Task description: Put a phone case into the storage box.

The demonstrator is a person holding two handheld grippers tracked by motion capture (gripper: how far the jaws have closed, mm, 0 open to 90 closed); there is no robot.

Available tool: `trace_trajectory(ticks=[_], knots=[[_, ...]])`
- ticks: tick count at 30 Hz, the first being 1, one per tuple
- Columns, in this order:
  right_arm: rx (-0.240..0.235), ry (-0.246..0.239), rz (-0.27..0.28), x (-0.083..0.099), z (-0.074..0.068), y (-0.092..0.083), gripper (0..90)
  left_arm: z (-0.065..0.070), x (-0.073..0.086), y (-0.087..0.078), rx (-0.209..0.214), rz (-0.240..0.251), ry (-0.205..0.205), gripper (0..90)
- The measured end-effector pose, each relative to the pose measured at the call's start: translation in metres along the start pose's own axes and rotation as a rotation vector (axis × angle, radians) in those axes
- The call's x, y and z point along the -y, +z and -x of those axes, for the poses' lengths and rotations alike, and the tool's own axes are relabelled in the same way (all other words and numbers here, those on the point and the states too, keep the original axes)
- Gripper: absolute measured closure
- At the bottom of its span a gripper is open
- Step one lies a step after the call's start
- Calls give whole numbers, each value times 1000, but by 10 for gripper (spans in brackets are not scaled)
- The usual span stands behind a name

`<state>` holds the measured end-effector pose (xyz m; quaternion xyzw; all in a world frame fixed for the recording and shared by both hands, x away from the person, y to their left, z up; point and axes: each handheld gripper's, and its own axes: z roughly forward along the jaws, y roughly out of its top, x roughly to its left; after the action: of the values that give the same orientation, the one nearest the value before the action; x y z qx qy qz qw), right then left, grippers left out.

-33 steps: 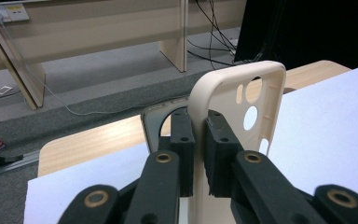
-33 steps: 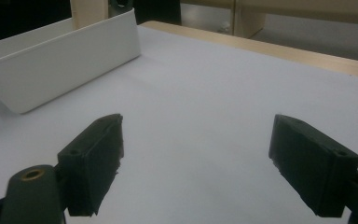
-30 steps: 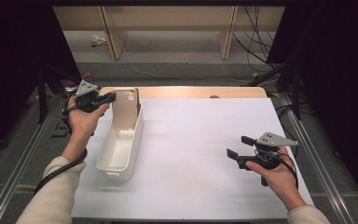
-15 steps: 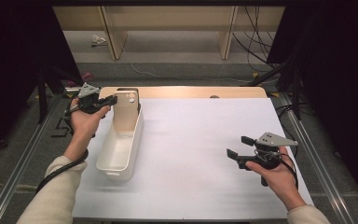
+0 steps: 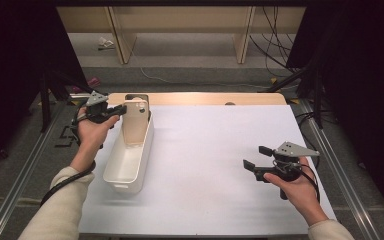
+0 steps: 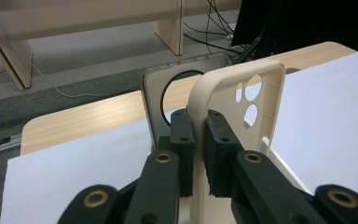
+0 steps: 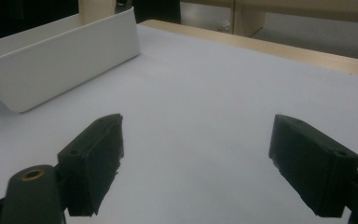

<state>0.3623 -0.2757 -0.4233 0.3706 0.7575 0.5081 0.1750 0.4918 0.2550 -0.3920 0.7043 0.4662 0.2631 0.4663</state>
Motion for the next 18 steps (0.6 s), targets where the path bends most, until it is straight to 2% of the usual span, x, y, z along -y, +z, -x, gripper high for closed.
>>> trace_trajectory(ticks=[11, 18], knots=[[-1, 0, -2, 0, 0, 0, 185, -3, 4, 7, -13, -3, 0, 823], [0, 0, -2, 0, 0, 0, 185, -3, 5, 11, -23, 0, 33, 808]])
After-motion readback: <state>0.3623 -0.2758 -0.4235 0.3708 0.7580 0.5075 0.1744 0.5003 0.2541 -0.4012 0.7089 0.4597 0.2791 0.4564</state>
